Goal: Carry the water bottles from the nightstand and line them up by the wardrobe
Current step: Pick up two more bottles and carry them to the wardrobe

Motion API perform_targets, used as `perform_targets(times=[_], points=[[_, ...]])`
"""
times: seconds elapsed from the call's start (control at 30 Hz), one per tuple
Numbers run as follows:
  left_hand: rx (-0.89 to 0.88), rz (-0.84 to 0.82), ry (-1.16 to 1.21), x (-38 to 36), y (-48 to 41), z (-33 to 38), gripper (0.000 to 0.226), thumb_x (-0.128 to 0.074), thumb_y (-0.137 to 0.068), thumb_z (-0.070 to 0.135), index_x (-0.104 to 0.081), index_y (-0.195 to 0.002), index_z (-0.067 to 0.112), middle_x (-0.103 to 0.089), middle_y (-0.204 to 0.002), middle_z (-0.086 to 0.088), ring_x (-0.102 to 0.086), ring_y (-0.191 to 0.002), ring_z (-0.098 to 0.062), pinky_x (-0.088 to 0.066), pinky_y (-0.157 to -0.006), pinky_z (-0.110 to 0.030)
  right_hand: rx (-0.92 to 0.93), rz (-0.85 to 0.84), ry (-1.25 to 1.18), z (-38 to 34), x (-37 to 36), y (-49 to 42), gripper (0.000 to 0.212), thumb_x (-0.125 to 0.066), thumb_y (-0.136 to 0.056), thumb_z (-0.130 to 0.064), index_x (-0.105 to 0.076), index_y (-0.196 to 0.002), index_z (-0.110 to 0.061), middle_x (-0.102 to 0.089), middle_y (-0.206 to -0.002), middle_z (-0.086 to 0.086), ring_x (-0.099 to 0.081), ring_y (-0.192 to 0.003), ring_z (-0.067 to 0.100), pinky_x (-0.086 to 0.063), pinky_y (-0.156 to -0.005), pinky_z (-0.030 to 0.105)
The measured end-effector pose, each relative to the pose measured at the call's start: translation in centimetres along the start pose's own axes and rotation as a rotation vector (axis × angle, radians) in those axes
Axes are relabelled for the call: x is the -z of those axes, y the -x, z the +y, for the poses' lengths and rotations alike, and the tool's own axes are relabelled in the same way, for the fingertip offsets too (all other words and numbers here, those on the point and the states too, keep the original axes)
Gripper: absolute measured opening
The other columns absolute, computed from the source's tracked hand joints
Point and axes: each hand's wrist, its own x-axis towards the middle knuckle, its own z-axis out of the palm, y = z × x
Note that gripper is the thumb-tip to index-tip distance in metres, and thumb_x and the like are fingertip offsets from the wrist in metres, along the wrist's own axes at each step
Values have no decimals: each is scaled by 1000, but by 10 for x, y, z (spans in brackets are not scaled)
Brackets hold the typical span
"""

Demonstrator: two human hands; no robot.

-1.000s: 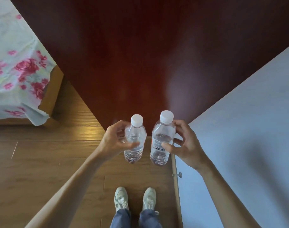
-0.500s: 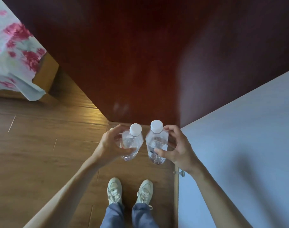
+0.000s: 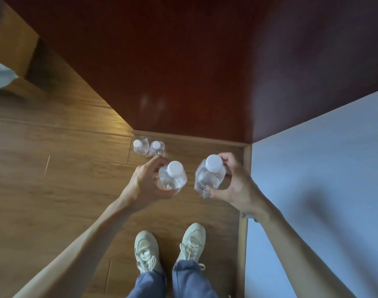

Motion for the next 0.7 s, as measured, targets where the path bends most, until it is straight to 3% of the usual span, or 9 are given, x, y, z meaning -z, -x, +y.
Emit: perform_targets(times=[0.13, 0.27, 0.37, 0.5, 0.63, 0.7], points=[[-39, -1, -32, -22, -21, -52, 64, -88, -55, 37, -57, -107, 15, -70, -92, 2, -69, -86, -24, -59, -73, -45, 20, -11, 32, 47, -26, -31, 68, -87, -65, -21, -48, -120, -28, -59, -113, -22, -61, -107, 12, -51, -94, 45], [-69, -21, -47, -43, -47, -99, 58, -89, -55, 19, -57, -103, 14, -67, -88, 6, -66, -84, -21, -59, -75, -36, 32, -45, 44, 87, -51, -66, 64, -85, -66, -13, -48, -116, -25, -53, -102, -37, -59, -98, 4, -52, -92, 38], [-96, -48, -67, -55, -70, -130, 57, -89, -54, 14, -58, -101, 13, -65, -87, 9, -64, -82, -17, -59, -73, -35, 56, -8, 85, 113, -65, -96, 62, -87, -64, -12, -50, -113, -22, -59, -95, -29, -56, -93, -5, -50, -81, 26], [-178, -73, -78, -68, -101, -161, 60, -85, -56, 32, -58, -104, 10, -66, -96, 6, -66, -87, -15, -61, -72, -36, 67, -24, 94, 143, -75, -134, 64, -86, -64, -13, -48, -114, -25, -64, -101, -12, -63, -94, 7, -52, -82, 28], [-231, -67, -102, -82, -126, -185, 57, -79, -56, 35, -58, -104, 14, -66, -91, 10, -66, -81, -14, -58, -68, -40, 74, -45, 99, 166, -79, -163, 66, -86, -64, -15, -47, -115, -28, -62, -106, -13, -59, -98, 1, -44, -80, 11], [-246, -68, -112, -88, -137, -196, 56, -81, -55, 27, -56, -104, 15, -68, -90, 6, -66, -80, -18, -57, -66, -43, 85, -55, 114, 176, -78, -174, 66, -85, -63, -19, -46, -115, -31, -61, -104, -16, -58, -96, -2, -43, -79, 11]])
